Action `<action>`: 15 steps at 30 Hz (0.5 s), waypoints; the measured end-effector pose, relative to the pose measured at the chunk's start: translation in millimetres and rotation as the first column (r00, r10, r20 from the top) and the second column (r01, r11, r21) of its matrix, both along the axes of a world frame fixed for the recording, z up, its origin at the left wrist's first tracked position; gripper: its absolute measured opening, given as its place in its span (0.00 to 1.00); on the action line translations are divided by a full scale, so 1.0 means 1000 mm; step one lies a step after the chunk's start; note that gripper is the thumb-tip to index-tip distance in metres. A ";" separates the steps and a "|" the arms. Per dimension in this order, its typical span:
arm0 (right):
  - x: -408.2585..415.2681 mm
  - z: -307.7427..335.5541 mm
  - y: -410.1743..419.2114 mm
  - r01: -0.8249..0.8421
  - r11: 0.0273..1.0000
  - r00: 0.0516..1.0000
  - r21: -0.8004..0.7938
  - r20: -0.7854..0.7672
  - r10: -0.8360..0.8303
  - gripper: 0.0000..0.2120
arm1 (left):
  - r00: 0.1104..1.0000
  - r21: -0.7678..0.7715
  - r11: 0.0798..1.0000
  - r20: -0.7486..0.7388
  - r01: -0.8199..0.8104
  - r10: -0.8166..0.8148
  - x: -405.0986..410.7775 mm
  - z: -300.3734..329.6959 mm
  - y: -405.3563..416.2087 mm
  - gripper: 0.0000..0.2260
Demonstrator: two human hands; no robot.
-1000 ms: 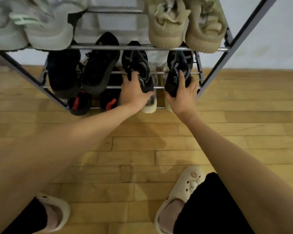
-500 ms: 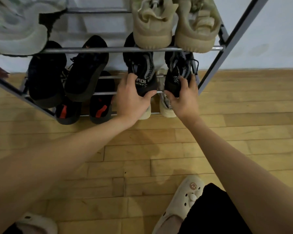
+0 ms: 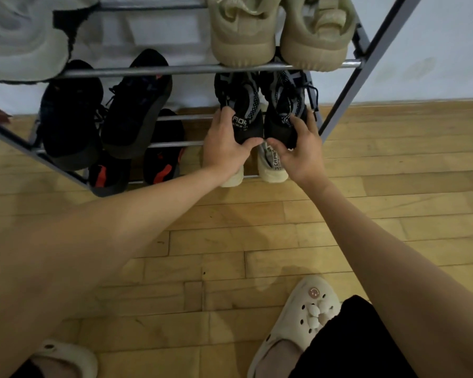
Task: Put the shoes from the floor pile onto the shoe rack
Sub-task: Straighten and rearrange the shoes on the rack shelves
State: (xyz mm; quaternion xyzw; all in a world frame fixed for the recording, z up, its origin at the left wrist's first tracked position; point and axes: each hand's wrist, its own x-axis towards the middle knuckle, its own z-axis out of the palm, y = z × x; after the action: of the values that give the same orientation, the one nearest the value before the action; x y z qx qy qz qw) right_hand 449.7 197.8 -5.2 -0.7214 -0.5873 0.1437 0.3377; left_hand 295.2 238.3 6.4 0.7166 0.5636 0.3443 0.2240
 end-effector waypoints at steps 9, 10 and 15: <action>-0.066 0.009 -0.038 0.136 0.983 0.945 0.121 0.281 -0.166 0.27 | 0.985 -0.037 0.987 -0.067 0.154 -0.156 -0.051 0.017 -0.024 0.25; -0.080 0.008 -0.045 0.077 0.986 0.944 0.147 0.308 -0.120 0.24 | 0.986 0.031 0.989 -0.087 0.143 -0.140 -0.068 0.019 -0.031 0.21; -0.140 0.000 -0.050 -0.344 0.934 0.841 -0.094 0.411 0.351 0.23 | 0.973 0.323 0.945 -0.196 -0.051 0.119 -0.174 0.028 -0.043 0.10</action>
State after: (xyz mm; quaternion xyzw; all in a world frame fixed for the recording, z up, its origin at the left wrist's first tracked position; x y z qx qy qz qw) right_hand 310.1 147.6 -4.8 -0.6196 -0.7658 0.0481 0.1654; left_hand 121.1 195.5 34.3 0.7508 0.5525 0.3608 0.0296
